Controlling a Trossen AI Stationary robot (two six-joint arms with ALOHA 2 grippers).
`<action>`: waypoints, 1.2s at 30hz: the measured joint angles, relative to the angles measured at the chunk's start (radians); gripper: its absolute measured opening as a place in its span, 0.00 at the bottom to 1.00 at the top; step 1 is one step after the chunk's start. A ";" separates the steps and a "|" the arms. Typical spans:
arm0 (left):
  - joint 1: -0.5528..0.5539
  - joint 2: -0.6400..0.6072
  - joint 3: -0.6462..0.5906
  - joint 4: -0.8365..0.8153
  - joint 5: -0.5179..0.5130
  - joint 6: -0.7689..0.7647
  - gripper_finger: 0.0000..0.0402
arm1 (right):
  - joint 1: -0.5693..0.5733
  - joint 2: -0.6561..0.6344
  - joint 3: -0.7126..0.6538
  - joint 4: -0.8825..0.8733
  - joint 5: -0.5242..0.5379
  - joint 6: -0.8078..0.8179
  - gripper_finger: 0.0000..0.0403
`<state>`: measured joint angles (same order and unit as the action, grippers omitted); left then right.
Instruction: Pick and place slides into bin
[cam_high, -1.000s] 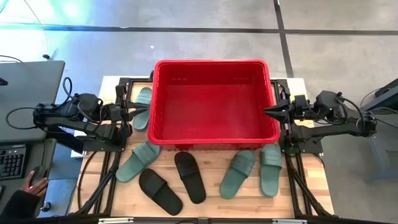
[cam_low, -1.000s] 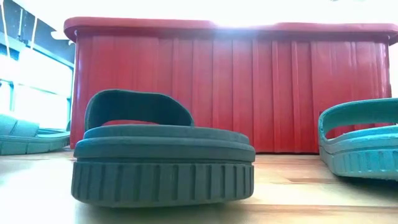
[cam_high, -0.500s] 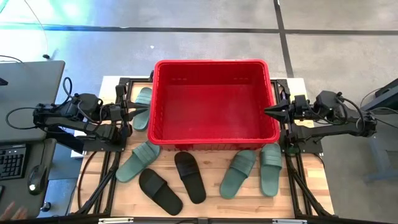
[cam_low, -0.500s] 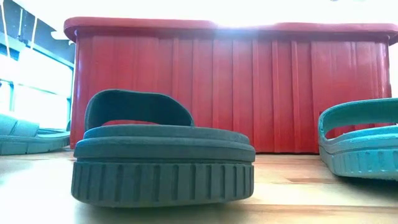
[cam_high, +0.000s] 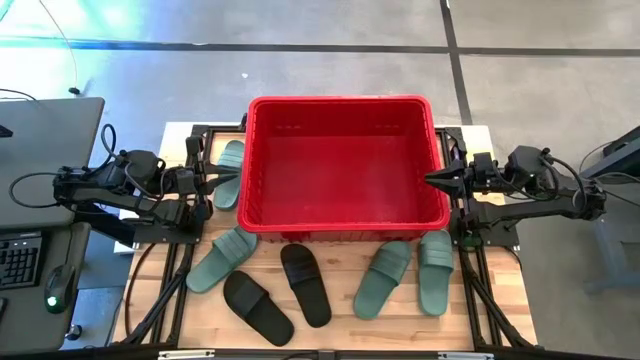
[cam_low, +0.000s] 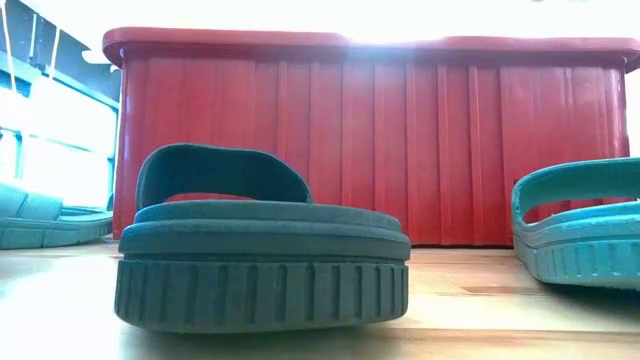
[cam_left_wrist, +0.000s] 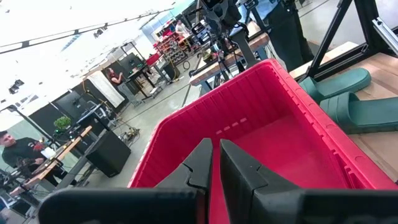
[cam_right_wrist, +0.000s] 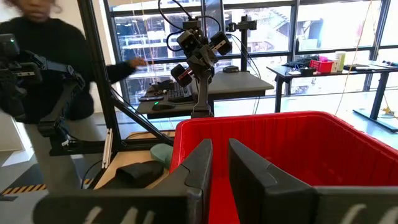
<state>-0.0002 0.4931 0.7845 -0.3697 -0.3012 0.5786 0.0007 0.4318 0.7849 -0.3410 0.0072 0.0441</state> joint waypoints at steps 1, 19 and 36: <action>0.000 0.000 0.000 0.000 0.000 0.000 0.05 | 0.000 0.000 0.000 0.000 0.000 0.000 0.10; 0.000 0.001 0.000 0.022 0.000 0.000 0.05 | 0.000 0.000 0.000 0.000 0.000 0.000 0.10; 0.000 0.001 0.000 0.071 0.001 0.045 0.05 | 0.000 0.000 0.000 0.003 0.000 0.000 0.10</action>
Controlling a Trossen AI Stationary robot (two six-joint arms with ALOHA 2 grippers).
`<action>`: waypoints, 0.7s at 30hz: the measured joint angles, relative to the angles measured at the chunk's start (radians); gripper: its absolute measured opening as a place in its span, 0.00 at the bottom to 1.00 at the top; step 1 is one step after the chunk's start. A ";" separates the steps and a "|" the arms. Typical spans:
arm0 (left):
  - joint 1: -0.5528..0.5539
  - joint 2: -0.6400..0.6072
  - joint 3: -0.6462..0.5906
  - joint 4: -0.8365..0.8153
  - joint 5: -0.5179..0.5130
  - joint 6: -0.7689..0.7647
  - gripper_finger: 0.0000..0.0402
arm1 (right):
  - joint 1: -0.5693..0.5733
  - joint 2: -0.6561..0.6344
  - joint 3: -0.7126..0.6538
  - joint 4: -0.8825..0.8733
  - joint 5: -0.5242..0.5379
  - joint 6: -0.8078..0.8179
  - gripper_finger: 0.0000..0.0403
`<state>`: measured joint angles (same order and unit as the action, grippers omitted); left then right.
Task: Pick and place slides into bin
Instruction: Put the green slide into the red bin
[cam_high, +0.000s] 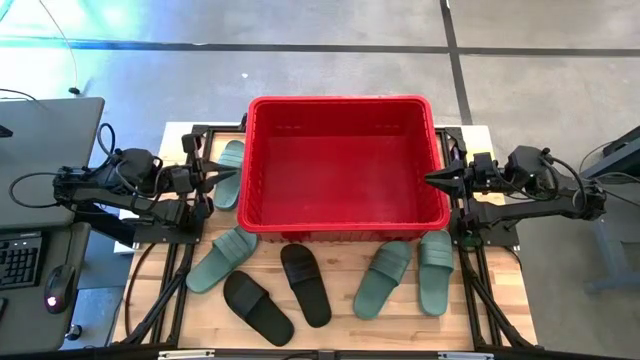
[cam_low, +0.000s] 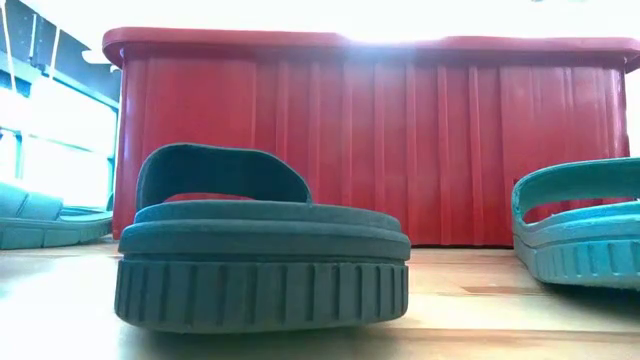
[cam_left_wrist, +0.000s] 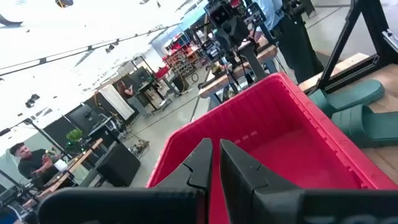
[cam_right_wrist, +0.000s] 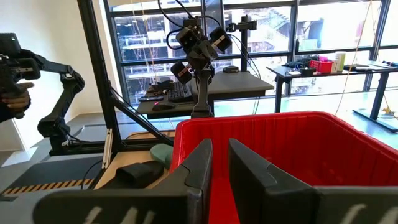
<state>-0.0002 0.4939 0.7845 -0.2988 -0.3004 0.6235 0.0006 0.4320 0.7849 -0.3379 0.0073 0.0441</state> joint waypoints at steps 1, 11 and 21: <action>0.000 0.003 0.000 0.003 0.000 0.000 0.05 | 0.000 0.000 0.000 0.003 0.000 0.000 0.10; 0.000 0.050 0.000 -0.005 0.047 -0.156 0.05 | 0.000 0.000 0.000 0.015 0.206 -0.002 0.08; -0.001 0.120 0.000 0.002 0.090 -0.225 0.05 | 0.000 0.001 0.000 0.022 0.229 0.099 0.08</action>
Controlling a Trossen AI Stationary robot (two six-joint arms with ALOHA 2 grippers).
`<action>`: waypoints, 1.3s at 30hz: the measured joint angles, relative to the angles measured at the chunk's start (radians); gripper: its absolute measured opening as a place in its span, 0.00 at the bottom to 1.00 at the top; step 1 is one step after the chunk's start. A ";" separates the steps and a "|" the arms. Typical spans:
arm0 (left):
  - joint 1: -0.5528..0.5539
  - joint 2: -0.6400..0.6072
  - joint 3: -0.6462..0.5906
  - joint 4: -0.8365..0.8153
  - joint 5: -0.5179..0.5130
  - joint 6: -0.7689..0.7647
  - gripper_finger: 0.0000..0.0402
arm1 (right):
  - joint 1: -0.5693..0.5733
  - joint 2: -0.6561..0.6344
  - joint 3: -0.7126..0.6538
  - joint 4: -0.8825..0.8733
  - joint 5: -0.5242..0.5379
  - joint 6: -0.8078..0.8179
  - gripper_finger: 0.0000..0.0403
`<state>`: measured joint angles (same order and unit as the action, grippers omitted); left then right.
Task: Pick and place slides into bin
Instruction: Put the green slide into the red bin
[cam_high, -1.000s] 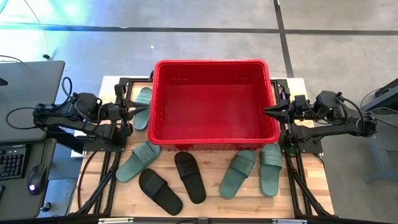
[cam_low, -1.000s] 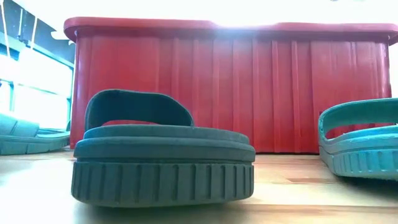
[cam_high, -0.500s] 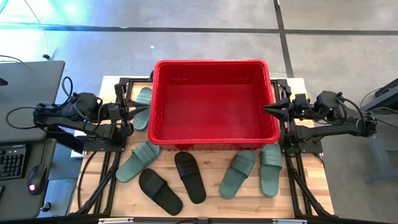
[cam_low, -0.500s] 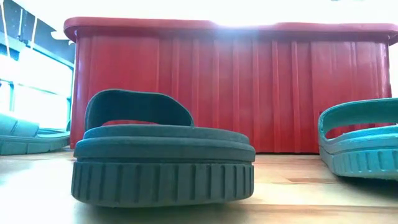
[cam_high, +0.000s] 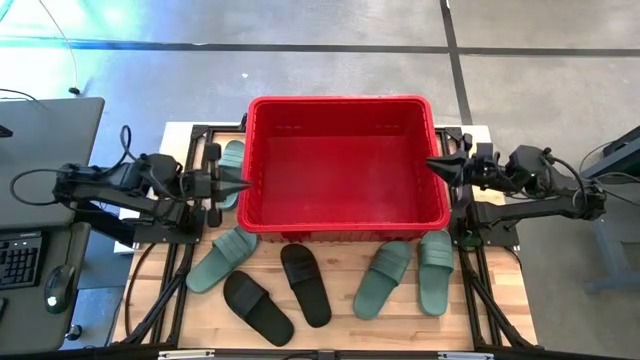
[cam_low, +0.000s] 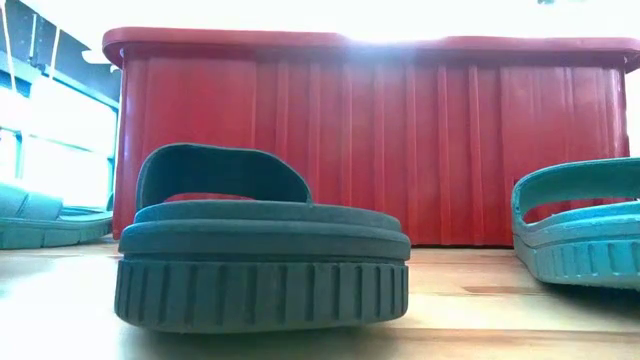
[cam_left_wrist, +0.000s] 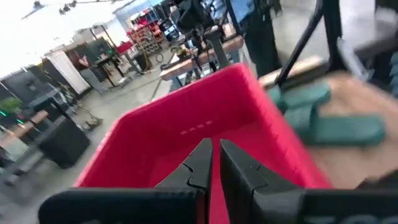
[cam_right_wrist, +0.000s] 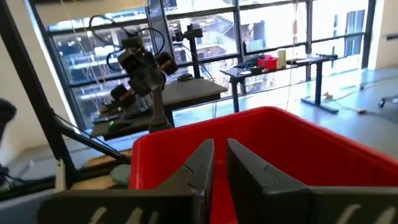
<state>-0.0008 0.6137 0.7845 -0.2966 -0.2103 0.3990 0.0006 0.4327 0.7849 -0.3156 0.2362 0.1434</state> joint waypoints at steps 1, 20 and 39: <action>0.000 0.002 0.007 0.014 0.018 -0.030 0.05 | 0.000 0.003 0.000 0.020 0.000 0.012 0.08; 0.001 0.155 0.608 -0.536 0.123 0.145 0.05 | 0.005 0.399 0.407 0.270 -0.445 -0.196 0.34; 0.001 0.299 0.611 -0.557 0.270 0.147 0.05 | 0.472 0.957 0.935 -1.177 -0.585 0.736 0.35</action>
<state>-0.0002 0.9129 1.3952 -0.8537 0.0599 0.5461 0.4727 1.3893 1.7203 -1.4924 -0.3491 0.8792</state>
